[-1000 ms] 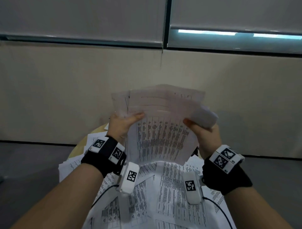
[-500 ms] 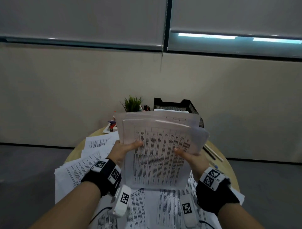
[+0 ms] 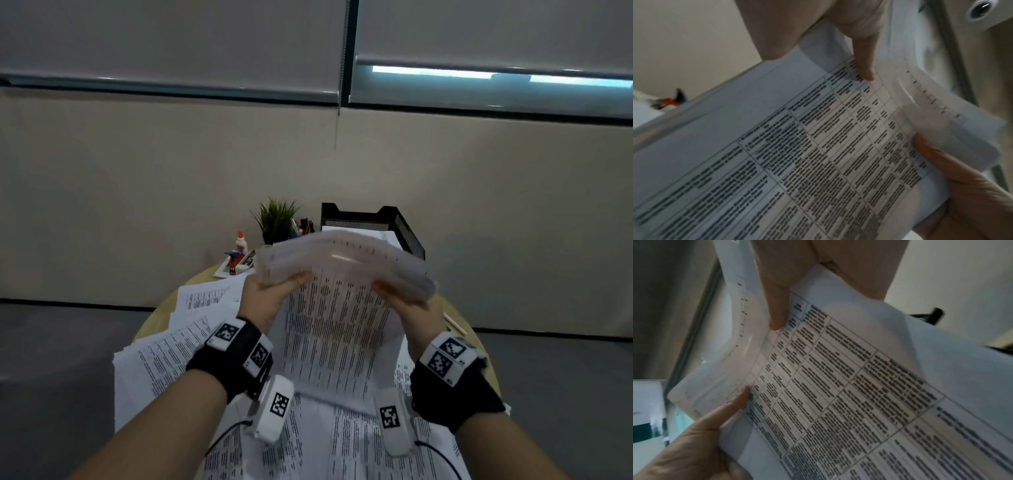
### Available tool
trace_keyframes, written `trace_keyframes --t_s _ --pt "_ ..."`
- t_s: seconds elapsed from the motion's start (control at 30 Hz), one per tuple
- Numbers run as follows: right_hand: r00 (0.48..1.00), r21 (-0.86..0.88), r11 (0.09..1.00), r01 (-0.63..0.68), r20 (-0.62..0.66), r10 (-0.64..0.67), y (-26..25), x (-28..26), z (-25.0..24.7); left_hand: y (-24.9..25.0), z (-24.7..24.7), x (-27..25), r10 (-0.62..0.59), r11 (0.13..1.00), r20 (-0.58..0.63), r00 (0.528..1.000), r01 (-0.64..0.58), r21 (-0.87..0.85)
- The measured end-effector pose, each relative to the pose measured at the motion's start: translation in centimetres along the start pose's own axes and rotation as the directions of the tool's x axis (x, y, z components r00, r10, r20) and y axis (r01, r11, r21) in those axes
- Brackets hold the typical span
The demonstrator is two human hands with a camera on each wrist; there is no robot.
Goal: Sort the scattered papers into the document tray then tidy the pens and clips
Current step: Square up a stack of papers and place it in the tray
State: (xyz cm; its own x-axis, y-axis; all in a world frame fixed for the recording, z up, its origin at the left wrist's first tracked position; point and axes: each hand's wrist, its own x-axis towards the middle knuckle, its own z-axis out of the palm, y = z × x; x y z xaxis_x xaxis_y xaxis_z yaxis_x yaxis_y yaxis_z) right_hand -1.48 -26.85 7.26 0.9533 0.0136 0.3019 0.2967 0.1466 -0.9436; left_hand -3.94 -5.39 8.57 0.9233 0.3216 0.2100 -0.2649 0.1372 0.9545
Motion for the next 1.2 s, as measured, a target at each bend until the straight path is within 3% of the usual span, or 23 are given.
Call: trace_keyframes --t_s 0.1,0.17,0.27,0.37,0.57,0.87,0.97,1.1,1.2 --pt "0.999 0.078 0.996 0.036 -0.021 -0.034 -2.3 0.6 -0.1 1.9 0.5 0.0 0.095 0.995 0.026 0.995 -0.094 -0.038" --pt "1.0 0.076 0.997 0.022 -0.013 -0.021 -2.3 0.6 -0.6 1.9 0.2 -0.2 0.093 0.995 0.04 0.995 -0.092 -0.031" --pt "0.981 -0.065 0.985 -0.159 0.098 0.165 0.1 -0.4 -1.3 -0.4 -1.2 -0.7 -0.056 0.997 0.097 0.994 0.051 0.056" --pt "0.959 -0.105 0.967 -0.232 0.144 0.245 2.3 -1.8 -1.4 -3.1 -2.3 -1.1 -0.198 0.976 0.137 0.971 0.182 0.119" --pt "0.989 0.015 0.989 -0.146 -0.01 0.146 0.8 -1.9 -0.6 -4.0 -3.0 -0.4 -0.229 0.971 0.218 0.949 0.206 0.124" --pt "0.998 0.123 0.99 0.063 0.001 -0.063 -3.1 -1.1 -0.1 -3.7 -3.1 -0.6 -0.16 0.985 0.315 0.935 0.131 0.111" --pt "0.999 0.132 0.99 0.038 -0.021 -0.036 -3.3 -0.9 -0.1 -4.1 -3.2 -0.6 -0.183 0.982 0.305 0.935 0.163 0.091" --pt "0.988 0.157 0.988 0.003 -0.154 0.021 -2.8 -0.2 -0.4 -4.1 -3.2 -0.6 -0.19 0.981 0.328 0.925 0.166 0.099" --pt "0.995 0.214 0.976 0.044 -0.1 -0.022 -2.9 -0.2 -0.5 -4.0 -2.8 -0.6 -0.174 0.982 0.263 0.949 0.15 0.111"
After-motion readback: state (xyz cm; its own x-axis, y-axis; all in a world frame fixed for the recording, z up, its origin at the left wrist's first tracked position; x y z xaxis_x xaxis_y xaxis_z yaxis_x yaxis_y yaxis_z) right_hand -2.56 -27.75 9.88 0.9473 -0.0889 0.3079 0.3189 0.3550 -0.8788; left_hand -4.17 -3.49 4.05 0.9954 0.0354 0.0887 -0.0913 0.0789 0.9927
